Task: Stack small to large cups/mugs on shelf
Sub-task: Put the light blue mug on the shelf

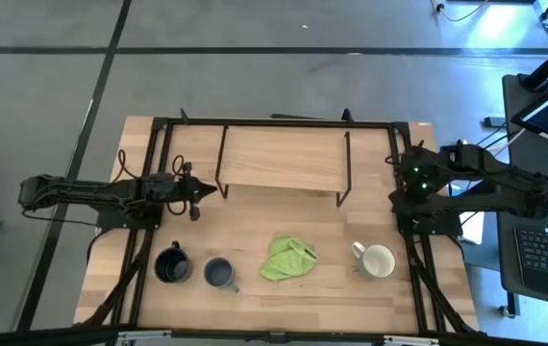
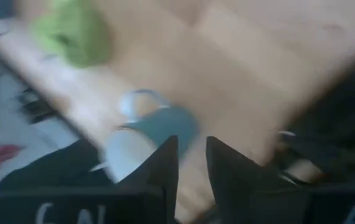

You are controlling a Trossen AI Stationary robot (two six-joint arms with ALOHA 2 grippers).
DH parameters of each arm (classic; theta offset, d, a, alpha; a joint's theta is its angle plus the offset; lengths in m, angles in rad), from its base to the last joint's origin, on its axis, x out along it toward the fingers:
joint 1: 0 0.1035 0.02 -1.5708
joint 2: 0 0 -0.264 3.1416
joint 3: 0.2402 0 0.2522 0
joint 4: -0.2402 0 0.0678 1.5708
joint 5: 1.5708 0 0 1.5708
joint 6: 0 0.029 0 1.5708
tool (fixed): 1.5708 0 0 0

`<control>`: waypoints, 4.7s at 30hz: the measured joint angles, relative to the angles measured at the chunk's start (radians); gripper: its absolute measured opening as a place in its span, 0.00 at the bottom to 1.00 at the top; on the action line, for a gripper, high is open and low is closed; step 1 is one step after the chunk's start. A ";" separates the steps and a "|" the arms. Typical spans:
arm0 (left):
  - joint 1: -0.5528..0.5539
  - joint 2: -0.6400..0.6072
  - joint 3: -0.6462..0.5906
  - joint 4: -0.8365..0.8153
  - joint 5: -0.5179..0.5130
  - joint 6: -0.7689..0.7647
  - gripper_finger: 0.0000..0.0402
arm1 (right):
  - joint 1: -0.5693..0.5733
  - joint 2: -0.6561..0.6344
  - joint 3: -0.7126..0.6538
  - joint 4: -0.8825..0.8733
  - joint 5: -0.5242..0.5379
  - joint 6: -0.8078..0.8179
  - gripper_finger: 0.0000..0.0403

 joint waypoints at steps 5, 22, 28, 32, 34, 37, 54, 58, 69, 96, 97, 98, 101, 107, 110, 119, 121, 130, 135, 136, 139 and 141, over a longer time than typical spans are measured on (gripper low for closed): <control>0.000 0.000 0.000 0.000 0.000 0.000 0.03 | 0.173 0.061 0.000 0.144 0.057 -0.048 0.21; 0.000 0.000 0.000 0.000 0.000 0.000 0.03 | 0.593 0.359 0.039 0.177 0.222 0.090 0.21; 0.000 0.000 0.000 0.000 0.000 0.000 0.03 | 0.650 0.386 0.041 0.360 0.241 0.086 0.21; 0.000 0.000 0.000 0.000 0.000 0.000 0.03 | 0.664 0.430 0.041 0.395 0.250 0.089 0.21; 0.000 0.000 0.000 0.000 0.000 0.000 0.03 | 0.664 0.448 0.041 0.391 0.237 0.083 0.21; 0.000 0.000 0.000 0.000 0.000 0.000 0.03 | 0.664 0.460 0.041 0.386 0.241 0.080 0.21; 0.000 0.000 0.000 0.000 0.000 0.000 0.03 | 0.642 0.458 0.116 0.250 0.395 0.061 0.21; 0.000 0.000 0.000 0.000 0.000 0.000 0.03 | 0.641 0.458 0.194 0.174 0.469 0.022 0.21; 0.000 0.000 0.000 0.000 0.000 0.000 0.03 | 0.644 0.457 0.290 0.047 0.551 -0.078 0.21; 0.000 0.000 0.000 0.000 0.000 0.000 0.03 | 0.889 0.435 0.131 -0.141 0.521 0.350 0.39; 0.000 0.000 0.000 0.000 0.000 0.000 0.03 | 0.889 0.435 0.122 -0.123 0.521 0.360 0.39; 0.000 0.000 0.000 0.000 0.000 0.000 0.03 | 0.888 0.435 0.114 -0.101 0.523 0.370 0.39; 0.000 0.000 0.000 0.000 0.000 0.000 0.03 | 0.888 0.435 0.074 -0.019 0.514 0.384 0.39; 0.000 0.000 0.000 0.000 0.000 0.000 0.03 | 0.888 0.433 0.013 0.155 0.424 0.464 0.39; 0.000 0.000 0.000 0.000 0.000 0.000 0.03 | 0.878 0.420 0.016 0.225 0.381 0.518 0.39; 0.000 0.000 0.000 0.000 0.000 0.000 0.03 | 0.869 0.418 -0.018 0.215 0.350 0.649 0.39; 0.000 0.000 0.000 0.000 0.000 0.000 0.03 | 0.868 0.419 -0.033 0.211 0.346 0.662 0.39; 0.000 0.000 0.000 0.000 0.000 0.000 0.03 | 0.870 0.419 -0.110 0.331 0.316 0.704 0.39; 0.000 0.000 0.000 0.000 0.000 0.000 0.03 | 0.871 0.423 -0.140 0.357 0.352 0.716 0.39; 0.000 0.000 0.000 0.000 0.000 0.000 0.03 | 0.871 0.423 -0.146 0.357 0.353 0.716 0.39; 0.000 0.000 0.000 0.000 0.000 0.000 0.03 | 0.874 0.423 -0.174 0.358 0.342 0.713 0.38; 0.000 0.000 0.000 0.000 0.000 0.000 0.03 | 0.883 0.423 -0.188 0.356 0.340 0.711 0.37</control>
